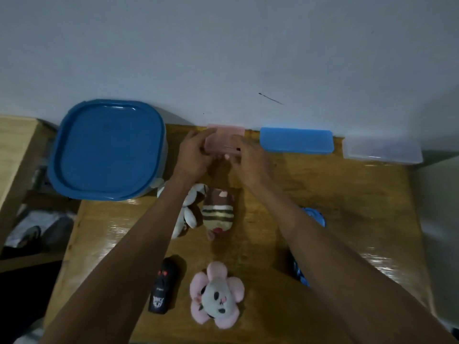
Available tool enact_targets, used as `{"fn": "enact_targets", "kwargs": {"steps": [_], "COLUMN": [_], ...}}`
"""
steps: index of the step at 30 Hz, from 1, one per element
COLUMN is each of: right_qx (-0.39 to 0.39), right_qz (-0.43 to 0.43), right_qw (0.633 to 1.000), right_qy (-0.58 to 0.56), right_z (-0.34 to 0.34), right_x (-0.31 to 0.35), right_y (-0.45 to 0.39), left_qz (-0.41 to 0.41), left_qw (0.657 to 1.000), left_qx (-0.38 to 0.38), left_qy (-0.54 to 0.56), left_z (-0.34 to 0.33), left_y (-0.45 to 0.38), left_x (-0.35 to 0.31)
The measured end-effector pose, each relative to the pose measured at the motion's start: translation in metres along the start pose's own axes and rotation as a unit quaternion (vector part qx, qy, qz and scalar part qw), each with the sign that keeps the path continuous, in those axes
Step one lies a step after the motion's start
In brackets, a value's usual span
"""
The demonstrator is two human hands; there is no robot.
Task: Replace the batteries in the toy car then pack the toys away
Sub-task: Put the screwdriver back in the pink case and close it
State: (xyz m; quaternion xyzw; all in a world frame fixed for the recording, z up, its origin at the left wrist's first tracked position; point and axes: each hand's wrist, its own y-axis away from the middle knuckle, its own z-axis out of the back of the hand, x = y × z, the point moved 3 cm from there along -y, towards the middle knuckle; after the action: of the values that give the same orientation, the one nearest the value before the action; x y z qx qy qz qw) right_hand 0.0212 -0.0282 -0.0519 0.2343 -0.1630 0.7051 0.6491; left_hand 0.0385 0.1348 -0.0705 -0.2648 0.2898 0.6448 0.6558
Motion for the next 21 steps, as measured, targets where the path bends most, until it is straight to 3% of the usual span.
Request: {"fn": "enact_targets", "kwargs": {"steps": [6, 10, 15, 21], "right_qx": [-0.079, -0.086, -0.127, -0.149], "right_qz": [0.013, 0.022, 0.004, -0.043], "right_qw": [0.997, 0.996, 0.99, 0.987], "right_qy": [0.02, 0.008, -0.067, -0.046], "right_z": [-0.003, -0.001, 0.013, 0.032], "right_x": [-0.001, -0.003, 0.001, 0.011], "right_y": [-0.008, -0.011, -0.017, -0.034], "left_qz": [-0.022, -0.024, -0.053, -0.059], "left_qw": [1.0, 0.999, 0.997, 0.994], "left_qx": [-0.021, -0.035, -0.059, -0.072], "left_qy": [0.002, -0.023, -0.02, -0.054], "left_z": [-0.003, -0.007, -0.005, -0.001], "left_y": [-0.008, -0.009, -0.002, 0.008], "left_x": [0.006, 0.007, 0.002, -0.01]}}
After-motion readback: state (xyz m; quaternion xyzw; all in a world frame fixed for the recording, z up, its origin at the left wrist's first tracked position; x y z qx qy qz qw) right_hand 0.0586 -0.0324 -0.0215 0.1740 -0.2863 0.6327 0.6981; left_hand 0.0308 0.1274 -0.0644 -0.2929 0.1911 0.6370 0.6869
